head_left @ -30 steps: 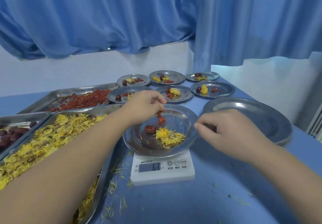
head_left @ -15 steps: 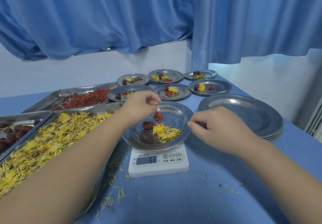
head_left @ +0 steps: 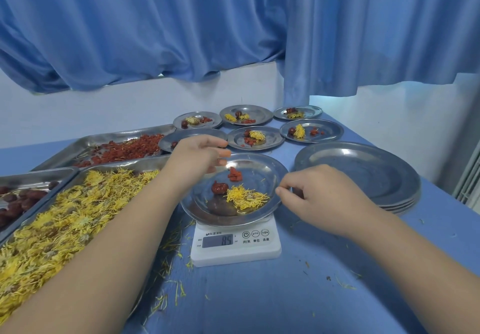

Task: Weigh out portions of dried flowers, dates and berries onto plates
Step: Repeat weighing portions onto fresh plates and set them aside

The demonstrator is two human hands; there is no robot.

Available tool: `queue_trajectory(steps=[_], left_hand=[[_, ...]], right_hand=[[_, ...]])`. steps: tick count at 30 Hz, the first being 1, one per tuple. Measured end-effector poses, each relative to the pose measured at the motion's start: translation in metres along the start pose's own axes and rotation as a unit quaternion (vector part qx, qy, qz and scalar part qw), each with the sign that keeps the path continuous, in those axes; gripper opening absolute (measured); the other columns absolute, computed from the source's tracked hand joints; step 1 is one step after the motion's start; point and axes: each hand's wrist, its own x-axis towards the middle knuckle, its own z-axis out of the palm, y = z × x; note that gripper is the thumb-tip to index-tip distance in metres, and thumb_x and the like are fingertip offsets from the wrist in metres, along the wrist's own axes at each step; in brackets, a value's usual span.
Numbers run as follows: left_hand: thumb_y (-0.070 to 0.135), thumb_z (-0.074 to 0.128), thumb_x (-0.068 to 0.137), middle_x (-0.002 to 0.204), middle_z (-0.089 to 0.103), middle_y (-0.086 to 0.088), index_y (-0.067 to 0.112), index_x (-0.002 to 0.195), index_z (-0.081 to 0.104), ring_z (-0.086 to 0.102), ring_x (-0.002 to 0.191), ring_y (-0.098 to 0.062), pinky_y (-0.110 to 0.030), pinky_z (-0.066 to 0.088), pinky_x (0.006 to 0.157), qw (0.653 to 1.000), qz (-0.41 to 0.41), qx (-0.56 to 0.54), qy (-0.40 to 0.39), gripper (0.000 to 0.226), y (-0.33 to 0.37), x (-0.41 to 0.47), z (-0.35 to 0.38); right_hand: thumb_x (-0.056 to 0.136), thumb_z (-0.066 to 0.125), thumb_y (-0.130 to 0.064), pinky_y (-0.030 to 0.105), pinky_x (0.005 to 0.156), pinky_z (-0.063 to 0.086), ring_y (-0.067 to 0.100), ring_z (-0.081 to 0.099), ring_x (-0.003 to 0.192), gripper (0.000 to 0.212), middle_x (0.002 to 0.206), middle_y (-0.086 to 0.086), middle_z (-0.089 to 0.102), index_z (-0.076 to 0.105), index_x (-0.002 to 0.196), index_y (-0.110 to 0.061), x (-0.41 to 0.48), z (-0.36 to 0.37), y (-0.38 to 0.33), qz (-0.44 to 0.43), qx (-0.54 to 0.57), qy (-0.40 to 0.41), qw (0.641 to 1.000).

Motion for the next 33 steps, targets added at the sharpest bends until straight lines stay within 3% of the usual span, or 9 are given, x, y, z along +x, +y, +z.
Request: queue_trajectory(steps=[4, 7, 10, 14, 18, 21, 26, 29, 33], left_hand=[[0.017, 0.067, 0.088, 0.085, 0.074, 0.008, 0.029, 0.094, 0.069, 0.071, 0.076, -0.004, -0.024, 0.055, 0.075, 0.996, 0.02, 0.082, 0.012, 0.013, 0.004, 0.001, 0.009], [0.02, 0.065, 0.088, 0.089, 0.071, 0.012, 0.034, 0.09, 0.067, 0.068, 0.081, -0.004, -0.018, 0.049, 0.066, 0.99, 0.037, 0.133, 0.019, 0.014, 0.011, 0.004, 0.015], [0.03, 0.061, 0.092, 0.092, 0.07, 0.015, 0.037, 0.091, 0.067, 0.066, 0.087, -0.003, -0.02, 0.048, 0.072, 0.989, 0.045, 0.129, 0.046, 0.009, 0.012, -0.001, 0.008], [0.036, 0.059, 0.091, 0.096, 0.073, 0.014, 0.031, 0.092, 0.072, 0.07, 0.086, -0.006, -0.032, 0.052, 0.084, 0.996, 0.012, 0.009, 0.092, 0.014, 0.008, -0.024, -0.013], [0.034, 0.057, 0.092, 0.106, 0.071, 0.003, 0.024, 0.098, 0.069, 0.068, 0.095, -0.014, -0.039, 0.049, 0.089, 0.974, -0.074, -0.158, 0.147, 0.017, -0.003, -0.049, -0.028], [0.038, 0.05, 0.094, 0.091, 0.064, 0.004, 0.023, 0.084, 0.062, 0.064, 0.09, -0.017, -0.043, 0.041, 0.088, 0.949, -0.117, -0.253, 0.145, 0.022, -0.007, -0.058, -0.032], [0.044, 0.048, 0.093, 0.078, 0.057, 0.005, 0.023, 0.08, 0.06, 0.064, 0.088, -0.019, -0.045, 0.043, 0.088, 0.927, -0.131, -0.323, 0.136, 0.028, -0.007, -0.06, -0.035], [0.045, 0.048, 0.092, 0.08, 0.057, 0.003, 0.024, 0.079, 0.061, 0.064, 0.09, -0.02, -0.045, 0.043, 0.089, 0.919, -0.129, -0.352, 0.123, 0.029, -0.009, -0.059, -0.037], [0.042, 0.049, 0.092, 0.088, 0.057, -0.002, 0.02, 0.082, 0.063, 0.066, 0.094, -0.024, -0.047, 0.045, 0.089, 0.899, -0.093, -0.408, 0.128, 0.028, -0.012, -0.058, -0.039]], right_hand=[[0.093, 0.048, -0.04, 0.024, 0.051, 0.033, 0.008, 0.05, 0.055, 0.027, 0.053, -0.008, 0.052, 0.055, 0.068, -0.031, -0.001, 0.003, -0.002, 0.001, 0.007, -0.017, 1.0], [0.093, 0.049, -0.039, 0.023, 0.05, 0.031, 0.009, 0.052, 0.057, 0.027, 0.055, -0.007, 0.055, 0.061, 0.072, -0.027, -0.001, 0.003, 0.0, 0.003, 0.002, -0.01, 1.0], [0.091, 0.05, -0.037, 0.024, 0.05, 0.033, 0.008, 0.051, 0.056, 0.025, 0.054, -0.009, 0.053, 0.055, 0.067, -0.03, -0.001, 0.002, 0.001, 0.014, 0.013, 0.008, 1.0], [0.087, 0.056, -0.037, 0.027, 0.054, 0.048, 0.006, 0.056, 0.055, 0.017, 0.056, -0.011, 0.057, 0.056, 0.072, -0.029, 0.002, 0.005, -0.001, 0.113, 0.108, 0.025, 0.987], [0.086, 0.057, -0.036, 0.028, 0.052, 0.045, 0.005, 0.062, 0.044, 0.015, 0.062, -0.004, 0.065, 0.049, 0.077, -0.026, 0.002, 0.018, -0.007, 0.206, 0.186, -0.02, 0.961], [0.089, 0.054, -0.031, 0.029, 0.051, 0.047, 0.015, 0.066, 0.045, 0.013, 0.067, 0.002, 0.07, 0.045, 0.083, -0.025, 0.003, 0.026, -0.009, 0.242, 0.243, -0.053, 0.938], [0.09, 0.055, -0.014, 0.026, 0.038, 0.043, 0.025, 0.063, 0.044, 0.009, 0.059, 0.001, 0.067, 0.046, 0.088, -0.016, 0.004, 0.032, -0.013, 0.293, 0.364, -0.027, 0.883], [0.091, 0.053, -0.003, 0.027, 0.036, 0.042, 0.023, 0.058, 0.042, 0.009, 0.048, 0.002, 0.059, 0.046, 0.089, -0.009, 0.004, 0.032, -0.016, 0.306, 0.436, 0.0, 0.846], [0.093, 0.051, 0.003, 0.028, 0.04, 0.044, 0.024, 0.054, 0.046, 0.011, 0.052, 0.013, 0.058, 0.048, 0.089, -0.006, 0.007, 0.027, -0.018, 0.322, 0.528, 0.023, 0.785]])
